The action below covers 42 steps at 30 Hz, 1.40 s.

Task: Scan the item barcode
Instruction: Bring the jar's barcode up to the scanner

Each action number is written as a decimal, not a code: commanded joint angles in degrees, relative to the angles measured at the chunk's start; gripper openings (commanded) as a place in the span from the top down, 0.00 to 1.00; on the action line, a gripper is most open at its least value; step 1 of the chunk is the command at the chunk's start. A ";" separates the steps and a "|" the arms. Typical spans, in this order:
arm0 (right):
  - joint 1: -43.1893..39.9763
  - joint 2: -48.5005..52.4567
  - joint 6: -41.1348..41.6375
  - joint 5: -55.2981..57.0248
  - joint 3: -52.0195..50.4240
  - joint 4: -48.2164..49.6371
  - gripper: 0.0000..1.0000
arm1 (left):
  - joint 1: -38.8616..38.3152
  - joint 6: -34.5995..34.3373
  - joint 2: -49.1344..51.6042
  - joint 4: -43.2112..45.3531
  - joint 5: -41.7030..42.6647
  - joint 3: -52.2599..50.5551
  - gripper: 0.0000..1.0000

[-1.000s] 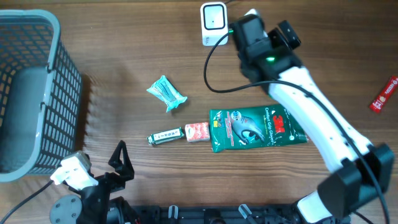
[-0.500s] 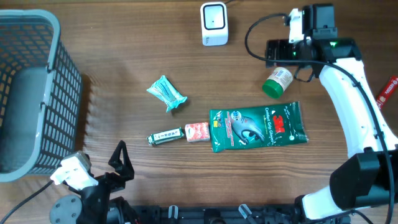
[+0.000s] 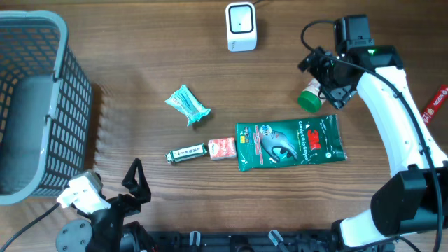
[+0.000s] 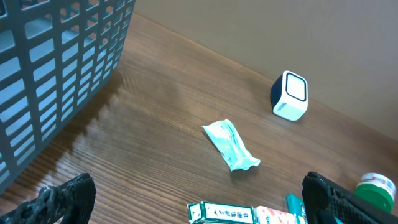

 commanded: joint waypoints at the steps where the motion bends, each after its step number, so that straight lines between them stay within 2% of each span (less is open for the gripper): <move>1: 0.46 1.20 5.51 3.54 -0.04 -0.13 0.00 | -0.35 -0.50 -0.04 0.17 0.04 -0.15 0.00; 4: 0.46 3.89 4.55 8.79 -0.04 0.55 0.00 | -0.35 -0.50 -0.04 0.17 0.04 -0.15 0.00; 6: 0.44 7.02 0.48 9.11 -0.04 1.64 0.00 | -0.35 -0.50 -0.04 0.17 0.04 -0.15 0.00; 11: 0.33 15.54 -3.65 10.71 -0.04 1.88 0.00 | -0.35 -0.50 -0.04 0.17 0.04 -0.15 0.00; 19: 0.28 21.49 -4.39 8.48 -0.04 0.46 0.00 | -0.35 -0.50 -0.04 0.17 0.04 -0.15 0.00; 22: 0.28 21.55 -4.39 7.82 -0.04 0.37 0.17 | -0.35 -0.50 -0.04 0.17 0.04 -0.15 0.00; 25: 0.28 21.55 -4.39 7.39 -0.04 0.44 0.21 | -0.35 -0.50 -0.04 0.17 0.04 -0.15 0.00; 28: 0.28 21.55 -4.37 6.91 -0.04 0.11 0.35 | -0.35 -0.50 -0.04 0.17 0.04 -0.15 0.00; 30: 0.28 21.55 -4.35 2.19 -0.02 0.02 0.37 | -0.35 -0.50 -0.04 0.17 0.04 -0.15 0.00; 37: 0.28 21.42 -4.11 -36.76 1.77 0.87 0.41 | -0.35 -0.50 -0.04 0.17 0.04 -0.15 0.00; 42: 0.28 21.44 5.79 -52.96 1.70 1.05 0.41 | -0.35 -0.50 -0.04 0.17 0.04 -0.15 0.00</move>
